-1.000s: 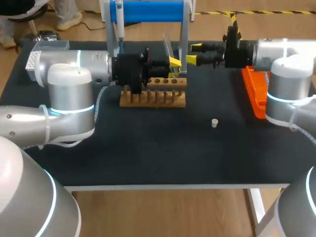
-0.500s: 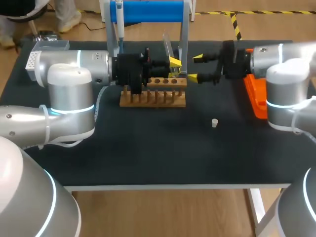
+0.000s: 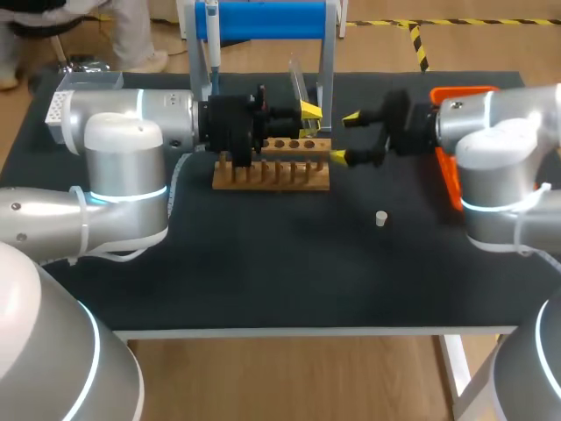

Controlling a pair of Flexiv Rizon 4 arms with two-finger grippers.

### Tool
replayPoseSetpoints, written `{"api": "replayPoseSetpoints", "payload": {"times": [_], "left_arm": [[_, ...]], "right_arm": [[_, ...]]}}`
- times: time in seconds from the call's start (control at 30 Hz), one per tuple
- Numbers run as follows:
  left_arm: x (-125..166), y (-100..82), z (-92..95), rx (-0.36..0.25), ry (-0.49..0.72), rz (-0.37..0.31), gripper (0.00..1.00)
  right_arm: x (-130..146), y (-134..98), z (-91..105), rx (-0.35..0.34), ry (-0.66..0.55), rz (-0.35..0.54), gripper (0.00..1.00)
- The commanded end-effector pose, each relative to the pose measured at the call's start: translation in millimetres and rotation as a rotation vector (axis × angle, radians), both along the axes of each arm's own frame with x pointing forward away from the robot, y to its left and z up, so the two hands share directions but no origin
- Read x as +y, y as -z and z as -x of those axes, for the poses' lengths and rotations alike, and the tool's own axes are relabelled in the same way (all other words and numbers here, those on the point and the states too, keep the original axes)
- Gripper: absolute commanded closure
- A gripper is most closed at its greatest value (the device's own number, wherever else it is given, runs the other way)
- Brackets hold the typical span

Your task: Invert the test tube, pick up the pipette, mount the tip to pipette, aspirate from beaker and dispense into the tube, eject the tip, return the pipette, and cap with the stopper.

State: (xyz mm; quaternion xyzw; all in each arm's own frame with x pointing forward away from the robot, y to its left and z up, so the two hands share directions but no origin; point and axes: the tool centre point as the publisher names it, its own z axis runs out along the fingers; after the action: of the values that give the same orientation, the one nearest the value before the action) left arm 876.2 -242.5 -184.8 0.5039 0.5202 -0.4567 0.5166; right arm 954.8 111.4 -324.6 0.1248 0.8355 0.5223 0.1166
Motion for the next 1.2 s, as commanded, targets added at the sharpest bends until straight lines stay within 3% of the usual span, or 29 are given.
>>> {"api": "replayPoseSetpoints", "payload": {"times": [0.03,0.6,1.2], "left_arm": [[0.0,-0.5,-0.9,-0.001,0.003,-0.002,1.00],[0.0,-0.5,-0.9,-0.001,0.003,-0.002,1.00],[0.0,-0.5,-0.9,-0.001,0.003,-0.002,1.00]], "right_arm": [[4.3,-1.4,4.8,0.006,0.007,0.022,0.00],[27.1,14.5,8.4,0.047,0.022,0.044,0.00],[28.4,17.1,7.7,0.055,0.021,0.045,0.00]]}}
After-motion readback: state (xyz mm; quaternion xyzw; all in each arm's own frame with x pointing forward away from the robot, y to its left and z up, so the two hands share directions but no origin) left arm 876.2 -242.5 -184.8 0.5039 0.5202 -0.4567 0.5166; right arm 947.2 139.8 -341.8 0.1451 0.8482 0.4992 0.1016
